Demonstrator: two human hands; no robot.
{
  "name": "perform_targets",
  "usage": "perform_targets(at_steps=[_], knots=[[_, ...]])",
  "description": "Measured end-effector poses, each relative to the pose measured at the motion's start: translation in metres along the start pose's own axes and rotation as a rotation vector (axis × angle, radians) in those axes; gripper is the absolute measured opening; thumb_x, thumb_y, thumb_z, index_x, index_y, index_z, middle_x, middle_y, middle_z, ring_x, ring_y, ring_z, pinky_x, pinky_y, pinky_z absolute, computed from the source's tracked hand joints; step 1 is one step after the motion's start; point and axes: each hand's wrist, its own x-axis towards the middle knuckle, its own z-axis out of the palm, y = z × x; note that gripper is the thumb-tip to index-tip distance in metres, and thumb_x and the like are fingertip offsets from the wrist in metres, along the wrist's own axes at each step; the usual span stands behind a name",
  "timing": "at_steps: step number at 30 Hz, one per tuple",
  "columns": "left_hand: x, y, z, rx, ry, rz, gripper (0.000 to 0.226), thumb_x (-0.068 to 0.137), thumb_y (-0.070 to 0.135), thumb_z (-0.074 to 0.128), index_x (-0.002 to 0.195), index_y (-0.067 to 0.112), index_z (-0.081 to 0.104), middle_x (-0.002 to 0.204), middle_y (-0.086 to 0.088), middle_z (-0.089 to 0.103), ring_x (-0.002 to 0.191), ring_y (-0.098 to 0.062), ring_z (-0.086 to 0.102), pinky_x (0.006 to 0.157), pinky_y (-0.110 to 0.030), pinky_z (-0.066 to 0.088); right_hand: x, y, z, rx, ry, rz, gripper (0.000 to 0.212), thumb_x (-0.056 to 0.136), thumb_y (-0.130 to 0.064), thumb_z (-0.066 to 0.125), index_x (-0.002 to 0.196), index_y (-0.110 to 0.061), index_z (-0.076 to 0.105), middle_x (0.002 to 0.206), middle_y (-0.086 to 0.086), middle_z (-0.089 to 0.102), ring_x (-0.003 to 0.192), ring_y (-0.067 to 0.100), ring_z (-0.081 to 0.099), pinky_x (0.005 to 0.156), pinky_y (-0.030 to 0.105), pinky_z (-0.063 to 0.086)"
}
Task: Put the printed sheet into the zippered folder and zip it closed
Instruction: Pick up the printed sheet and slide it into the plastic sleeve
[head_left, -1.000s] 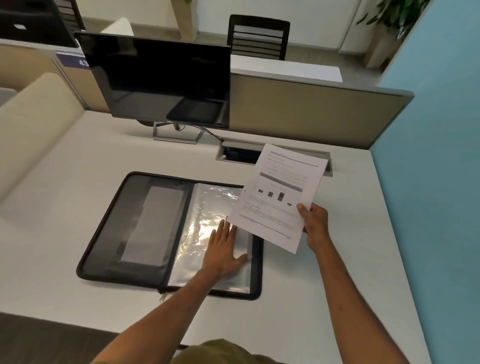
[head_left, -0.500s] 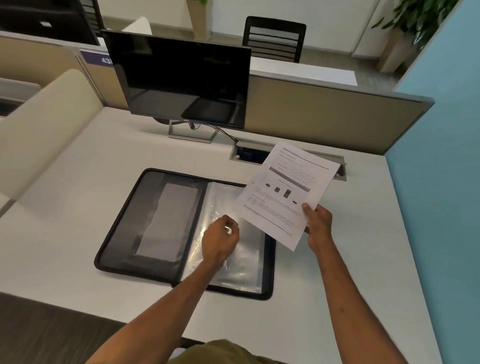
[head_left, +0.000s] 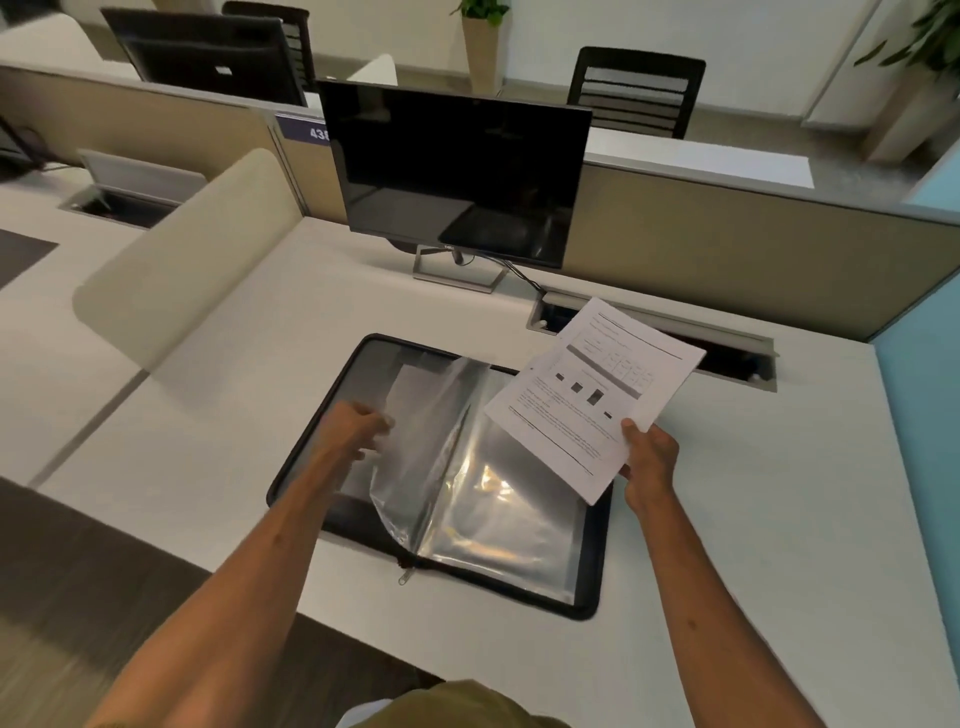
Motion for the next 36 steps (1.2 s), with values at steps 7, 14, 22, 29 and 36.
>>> perform_targets(at_steps=[7,14,22,29,36], knots=[[0.021,-0.007,-0.047,0.039,-0.042,-0.113,0.028,0.093,0.002,0.077,0.119,-0.006,0.078,0.116,-0.024,0.080,0.094,-0.033,0.072,0.075,-0.032,0.053,-0.001,-0.003,0.015,-0.089,-0.066,-0.027,0.017,0.107,-0.016,0.063,0.121,-0.017,0.074,0.114,0.006,0.078,0.086,0.018,0.074,0.061,0.029,0.060],[0.031,-0.007,-0.031,0.321,0.252,-0.115,0.029,0.094,0.008,0.063,0.121,0.004,0.076,0.121,-0.021,0.077,0.113,-0.042,0.073,0.099,-0.045,0.061,0.009,0.002,0.024,-0.161,-0.085,-0.046,0.025,0.107,-0.018,0.064,0.129,-0.011,0.073,0.119,0.009,0.078,0.088,0.020,0.075,0.066,0.032,0.062],[0.032,0.012,0.020,0.479,0.221,0.149,0.054,0.100,0.010,0.060,0.154,0.005,0.053,0.154,-0.022,0.055,0.143,-0.041,0.052,0.117,-0.055,0.048,0.019,0.003,0.029,-0.164,-0.091,-0.036,0.026,0.107,-0.017,0.063,0.132,-0.011,0.072,0.124,0.012,0.078,0.107,0.036,0.076,0.091,0.054,0.065],[0.027,0.049,0.094,0.734,-0.073,0.494,0.054,0.105,0.010,0.056,0.158,0.014,0.049,0.165,-0.010,0.048,0.157,-0.030,0.040,0.127,-0.053,0.041,0.030,-0.005,0.011,-0.167,-0.027,-0.047,0.022,0.108,-0.018,0.063,0.127,-0.013,0.072,0.120,0.009,0.078,0.088,0.019,0.074,0.076,0.039,0.064],[0.031,0.082,0.153,0.923,-0.208,0.694,0.067,0.111,0.023,0.052,0.173,0.021,0.026,0.181,0.003,0.020,0.171,-0.020,0.011,0.139,-0.044,0.019,0.048,-0.022,-0.031,-0.194,0.103,-0.089,0.022,0.108,-0.018,0.062,0.126,-0.010,0.072,0.119,0.007,0.077,0.085,0.015,0.072,0.067,0.028,0.057]])
